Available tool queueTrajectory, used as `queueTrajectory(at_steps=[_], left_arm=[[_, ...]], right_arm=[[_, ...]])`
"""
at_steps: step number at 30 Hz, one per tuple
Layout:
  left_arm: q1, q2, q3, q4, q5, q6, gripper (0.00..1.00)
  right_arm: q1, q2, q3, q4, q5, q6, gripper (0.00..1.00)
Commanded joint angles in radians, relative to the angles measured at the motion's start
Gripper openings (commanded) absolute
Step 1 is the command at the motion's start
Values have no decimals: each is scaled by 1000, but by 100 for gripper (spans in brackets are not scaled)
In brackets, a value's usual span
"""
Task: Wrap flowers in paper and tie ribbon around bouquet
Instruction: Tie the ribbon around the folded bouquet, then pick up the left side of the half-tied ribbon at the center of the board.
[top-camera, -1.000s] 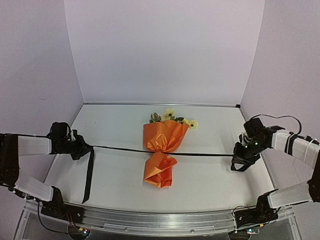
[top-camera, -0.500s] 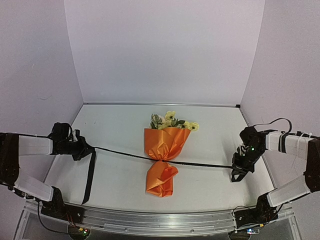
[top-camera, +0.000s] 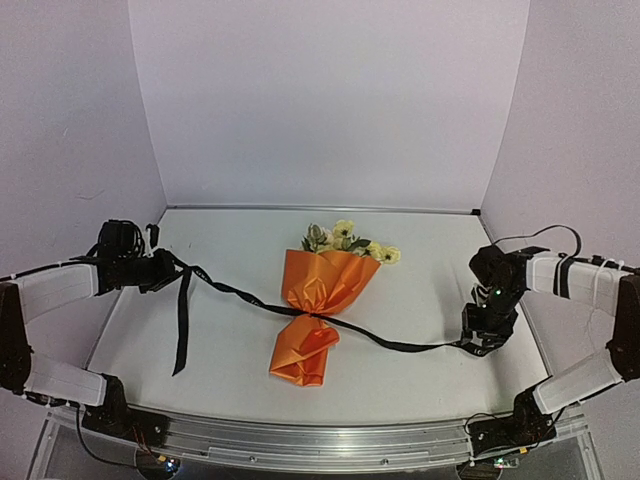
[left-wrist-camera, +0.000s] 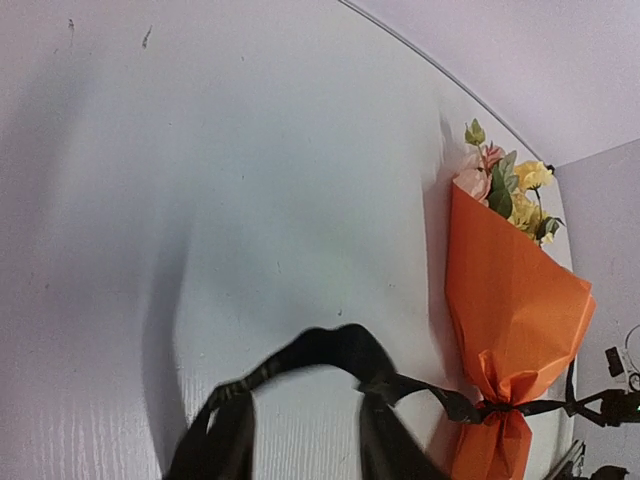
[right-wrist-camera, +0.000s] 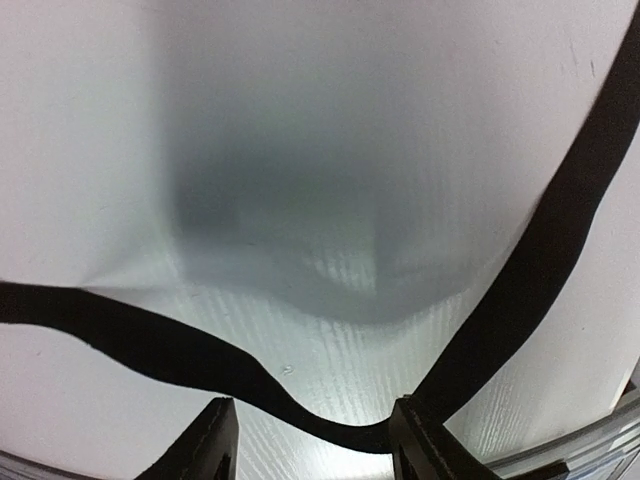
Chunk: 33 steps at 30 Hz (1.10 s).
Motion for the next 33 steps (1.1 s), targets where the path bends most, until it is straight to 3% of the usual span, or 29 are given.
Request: queueTrajectory(at_steps=[1, 3, 7, 12, 17, 22, 33], left_arm=[[-20, -68, 88, -92, -48, 90, 56], [-48, -88, 117, -120, -80, 136, 62], [-166, -93, 172, -124, -88, 264, 62], [-413, 0, 183, -111, -113, 680, 60], [-463, 105, 147, 10, -93, 906, 61], [-523, 260, 212, -64, -100, 995, 61], [-590, 405, 190, 36, -256, 1085, 61]], right_arm=[[70, -64, 77, -36, 41, -34, 58], [83, -71, 100, -41, 24, -35, 61], [106, -86, 136, -43, -6, -51, 68], [109, -102, 174, -68, -7, -70, 79], [108, -100, 212, -117, -1, -78, 89], [82, -123, 209, -179, -2, -57, 98], [75, -7, 234, -269, -167, -2, 98]])
